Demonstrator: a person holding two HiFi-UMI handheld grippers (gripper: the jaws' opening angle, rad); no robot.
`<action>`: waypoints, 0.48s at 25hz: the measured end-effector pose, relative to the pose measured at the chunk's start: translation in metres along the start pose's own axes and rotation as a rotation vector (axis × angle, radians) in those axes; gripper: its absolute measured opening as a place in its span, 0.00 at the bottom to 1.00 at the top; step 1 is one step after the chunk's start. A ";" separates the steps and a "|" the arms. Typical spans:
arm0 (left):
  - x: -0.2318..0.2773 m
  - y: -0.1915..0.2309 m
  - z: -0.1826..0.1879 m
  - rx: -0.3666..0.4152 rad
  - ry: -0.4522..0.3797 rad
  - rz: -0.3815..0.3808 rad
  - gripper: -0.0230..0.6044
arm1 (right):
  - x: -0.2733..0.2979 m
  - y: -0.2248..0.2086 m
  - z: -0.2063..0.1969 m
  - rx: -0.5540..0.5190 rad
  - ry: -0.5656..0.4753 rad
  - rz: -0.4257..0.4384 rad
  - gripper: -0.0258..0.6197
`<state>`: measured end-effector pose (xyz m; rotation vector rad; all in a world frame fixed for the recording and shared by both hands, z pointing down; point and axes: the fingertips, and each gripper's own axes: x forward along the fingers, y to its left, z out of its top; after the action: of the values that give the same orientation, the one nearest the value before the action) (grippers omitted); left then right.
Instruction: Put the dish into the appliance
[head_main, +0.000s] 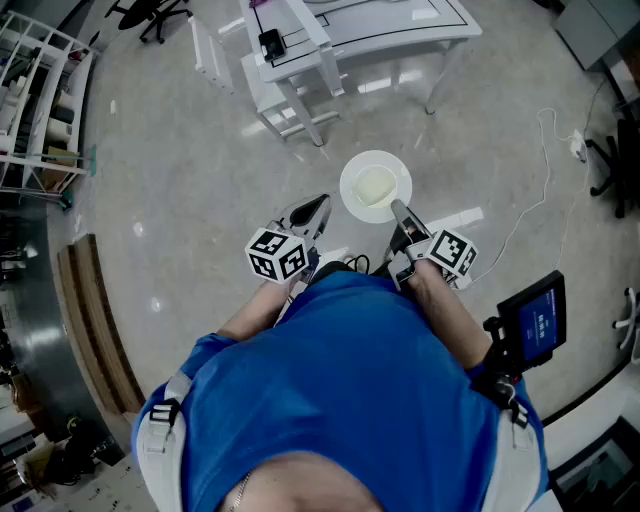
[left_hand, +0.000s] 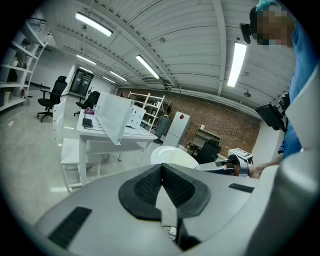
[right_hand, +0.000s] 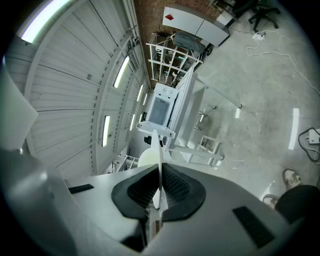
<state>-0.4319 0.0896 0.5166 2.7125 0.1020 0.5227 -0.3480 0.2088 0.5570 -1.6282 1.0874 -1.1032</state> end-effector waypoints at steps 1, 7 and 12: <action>0.000 0.000 0.000 0.000 0.000 -0.001 0.05 | 0.000 0.000 0.000 0.001 -0.001 0.000 0.06; 0.000 0.000 0.001 -0.003 0.005 -0.003 0.05 | 0.000 0.001 0.001 0.017 -0.008 0.001 0.06; -0.001 0.001 0.001 -0.004 0.010 -0.007 0.04 | 0.000 0.003 0.002 0.034 -0.026 0.008 0.06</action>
<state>-0.4322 0.0884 0.5153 2.7050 0.1127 0.5343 -0.3466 0.2081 0.5542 -1.6064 1.0525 -1.0870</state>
